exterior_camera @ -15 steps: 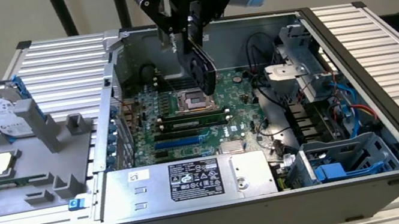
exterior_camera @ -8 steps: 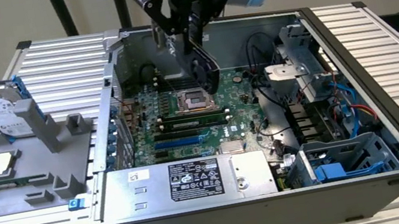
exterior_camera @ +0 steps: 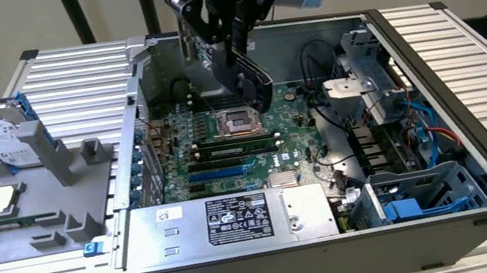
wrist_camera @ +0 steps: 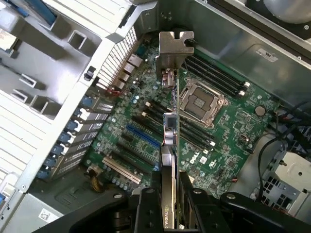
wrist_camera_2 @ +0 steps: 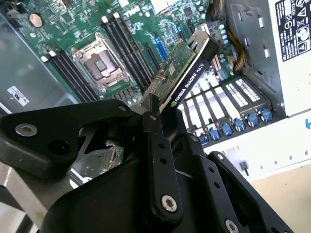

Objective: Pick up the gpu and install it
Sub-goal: 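Insert the gpu into the slot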

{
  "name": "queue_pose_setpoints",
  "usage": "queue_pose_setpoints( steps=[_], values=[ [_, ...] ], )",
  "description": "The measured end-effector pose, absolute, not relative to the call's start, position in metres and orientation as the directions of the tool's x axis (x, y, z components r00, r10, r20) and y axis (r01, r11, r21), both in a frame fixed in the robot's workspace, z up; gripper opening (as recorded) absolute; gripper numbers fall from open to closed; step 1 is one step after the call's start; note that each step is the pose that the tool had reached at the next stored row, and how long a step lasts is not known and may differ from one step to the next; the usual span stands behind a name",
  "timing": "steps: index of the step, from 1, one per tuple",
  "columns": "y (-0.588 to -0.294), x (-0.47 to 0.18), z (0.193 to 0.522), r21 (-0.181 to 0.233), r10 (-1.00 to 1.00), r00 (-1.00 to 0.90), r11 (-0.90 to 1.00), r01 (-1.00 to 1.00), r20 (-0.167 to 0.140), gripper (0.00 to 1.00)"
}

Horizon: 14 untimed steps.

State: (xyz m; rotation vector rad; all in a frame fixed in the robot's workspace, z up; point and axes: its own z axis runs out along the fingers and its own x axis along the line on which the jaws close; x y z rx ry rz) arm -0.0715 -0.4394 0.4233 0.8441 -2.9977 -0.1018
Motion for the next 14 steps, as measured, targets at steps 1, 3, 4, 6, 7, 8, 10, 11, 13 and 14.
queue_pose_setpoints(
  steps=[1, 3, 4, 6, 7, 8, 10, 11, 13, 14],
  values=[
    [-0.4394, -0.0714, 0.4233, 0.070, -0.533, -0.846, 0.844, -0.532, 0.007, 0.00],
    [-0.4394, -0.0712, 0.4233, 0.070, -0.556, -0.831, 0.830, -0.554, 0.007, 0.00],
    [-0.4394, -0.0711, 0.4233, 0.070, -0.567, -0.824, 0.822, -0.565, 0.007, 0.00],
    [-0.4394, -0.0706, 0.4233, 0.070, -0.588, -0.809, 0.807, -0.586, 0.007, 0.00],
    [-0.4394, -0.0704, 0.4233, 0.070, -0.598, -0.802, 0.800, -0.596, 0.007, 0.00],
    [-0.4394, -0.0701, 0.4233, 0.070, -0.608, -0.794, 0.792, -0.606, 0.007, 0.00],
    [-0.4394, -0.0695, 0.4233, 0.070, -0.627, -0.779, 0.777, -0.625, 0.007, 0.00],
    [-0.4394, -0.0691, 0.4233, 0.070, -0.636, -0.772, 0.770, -0.634, 0.007, 0.00],
    [-0.4394, -0.0682, 0.4233, 0.070, -0.655, -0.756, 0.754, -0.653, 0.007, 0.00],
    [-0.4394, -0.0679, 0.4233, 0.070, -0.664, -0.748, 0.746, -0.662, 0.007, 0.00]
  ],
)
